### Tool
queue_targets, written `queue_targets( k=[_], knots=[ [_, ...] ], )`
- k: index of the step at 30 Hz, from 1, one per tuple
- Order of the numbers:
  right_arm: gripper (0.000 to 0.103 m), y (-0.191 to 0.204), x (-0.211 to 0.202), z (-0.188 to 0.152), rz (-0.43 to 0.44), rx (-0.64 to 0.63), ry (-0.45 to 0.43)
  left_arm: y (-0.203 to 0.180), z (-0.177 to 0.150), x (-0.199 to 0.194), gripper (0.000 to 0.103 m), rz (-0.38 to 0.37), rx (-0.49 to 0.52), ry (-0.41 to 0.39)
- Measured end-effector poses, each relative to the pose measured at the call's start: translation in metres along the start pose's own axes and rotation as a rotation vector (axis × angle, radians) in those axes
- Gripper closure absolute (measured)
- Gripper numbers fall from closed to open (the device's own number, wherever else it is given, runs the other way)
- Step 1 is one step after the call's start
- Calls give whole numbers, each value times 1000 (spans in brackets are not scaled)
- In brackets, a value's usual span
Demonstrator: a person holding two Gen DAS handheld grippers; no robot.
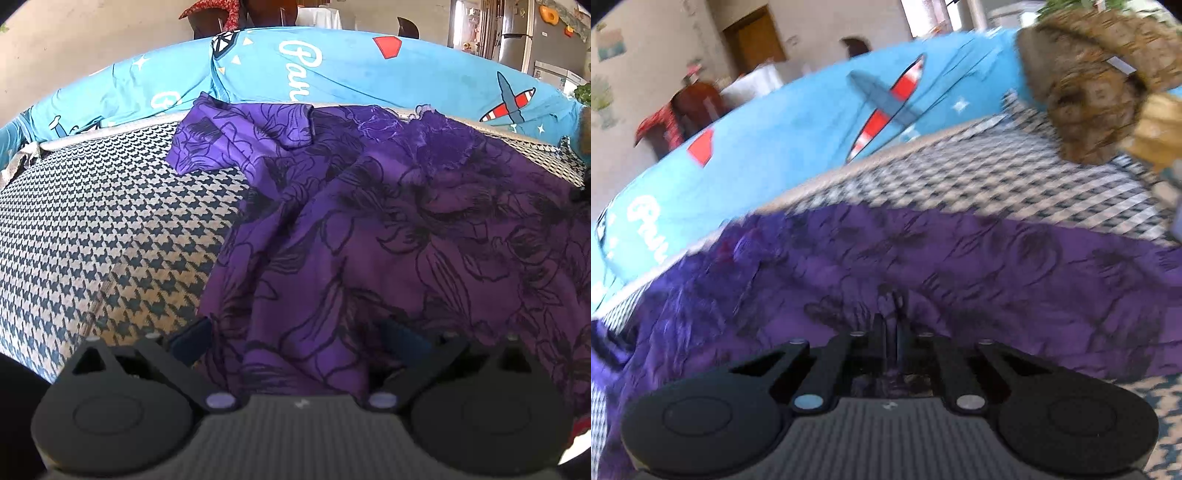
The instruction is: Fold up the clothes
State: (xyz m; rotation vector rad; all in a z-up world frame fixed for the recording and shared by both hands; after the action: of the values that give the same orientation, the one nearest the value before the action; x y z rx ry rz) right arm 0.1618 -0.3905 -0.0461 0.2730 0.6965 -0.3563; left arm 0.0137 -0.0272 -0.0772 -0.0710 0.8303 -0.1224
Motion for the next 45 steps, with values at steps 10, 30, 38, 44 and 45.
queue_targets(
  k=[10,30,38,44,45],
  knots=[
    [98,-11,3,5,-22,26,27,-1,-3,2,0,-5,11,9],
    [69,-49,17,47,105,115,-12,-18,28,-4,0,-30,70,-24],
    [55,-43,42,54,87,33,-29,-33,65,17,0,-73,118,-30],
    [52,-43,59,56,60,-37,-38,-46,95,39,0,-116,160,-19],
    [51,-43,62,57,62,-43,-37,-48,101,43,0,-121,168,-17]
  ],
)
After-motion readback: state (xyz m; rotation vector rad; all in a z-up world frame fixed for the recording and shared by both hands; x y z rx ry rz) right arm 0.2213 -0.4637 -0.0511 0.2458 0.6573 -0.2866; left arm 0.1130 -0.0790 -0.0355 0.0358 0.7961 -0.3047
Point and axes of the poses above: each gripper's, at about its wrist camera, not at the fingertips, and x roughly the way its jaws point, y to its left, z to its top, the point moved 9 cm from there along x, roughly the way its jaws point, and after that the axes turned 10 degrees about -z, right-handed, at the moved point
